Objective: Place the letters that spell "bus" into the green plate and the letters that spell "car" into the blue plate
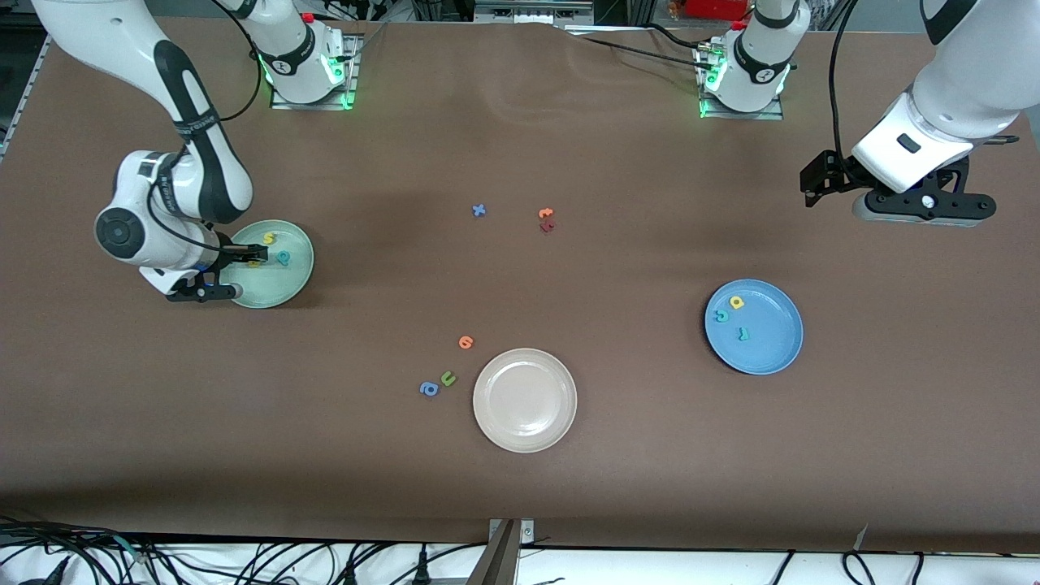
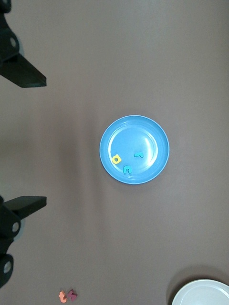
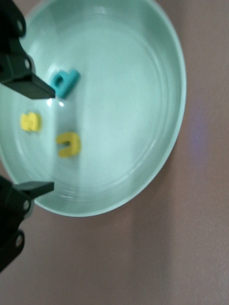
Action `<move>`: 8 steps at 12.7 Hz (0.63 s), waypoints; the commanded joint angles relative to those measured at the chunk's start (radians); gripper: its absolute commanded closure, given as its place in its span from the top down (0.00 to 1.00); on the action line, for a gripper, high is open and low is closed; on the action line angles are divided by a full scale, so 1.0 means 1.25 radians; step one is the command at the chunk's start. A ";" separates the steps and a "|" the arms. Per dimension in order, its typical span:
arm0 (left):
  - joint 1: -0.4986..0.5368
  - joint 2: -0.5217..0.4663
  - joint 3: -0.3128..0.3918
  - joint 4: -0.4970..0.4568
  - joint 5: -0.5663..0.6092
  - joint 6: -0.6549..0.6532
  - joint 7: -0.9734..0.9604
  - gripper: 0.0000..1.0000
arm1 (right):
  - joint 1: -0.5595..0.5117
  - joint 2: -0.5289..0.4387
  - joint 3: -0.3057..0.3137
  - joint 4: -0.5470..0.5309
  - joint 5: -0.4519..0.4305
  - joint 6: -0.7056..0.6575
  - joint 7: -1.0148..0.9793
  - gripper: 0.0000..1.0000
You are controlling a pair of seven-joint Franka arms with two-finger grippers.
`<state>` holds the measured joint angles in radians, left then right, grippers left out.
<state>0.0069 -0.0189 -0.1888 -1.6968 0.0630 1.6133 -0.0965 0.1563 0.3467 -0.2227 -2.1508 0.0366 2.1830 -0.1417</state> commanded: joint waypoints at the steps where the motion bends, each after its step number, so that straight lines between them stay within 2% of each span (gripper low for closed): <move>1: -0.004 0.011 -0.002 0.026 0.012 -0.019 -0.009 1.00 | -0.001 -0.054 0.001 0.130 0.031 -0.230 -0.008 0.99; 5: -0.003 0.011 -0.002 0.026 0.012 -0.019 -0.006 1.00 | 0.000 -0.080 0.006 0.374 0.026 -0.525 0.051 0.99; 7: -0.004 0.013 -0.002 0.026 0.012 -0.019 -0.006 1.00 | 0.004 -0.098 0.009 0.462 0.019 -0.607 0.065 0.99; 8: -0.004 0.011 -0.002 0.026 0.012 -0.019 -0.009 1.00 | 0.007 -0.116 0.009 0.477 0.016 -0.615 0.076 0.99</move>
<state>0.0068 -0.0184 -0.1889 -1.6962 0.0630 1.6112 -0.0965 0.1616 0.2161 -0.2163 -1.6176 0.0573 1.4670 -0.0754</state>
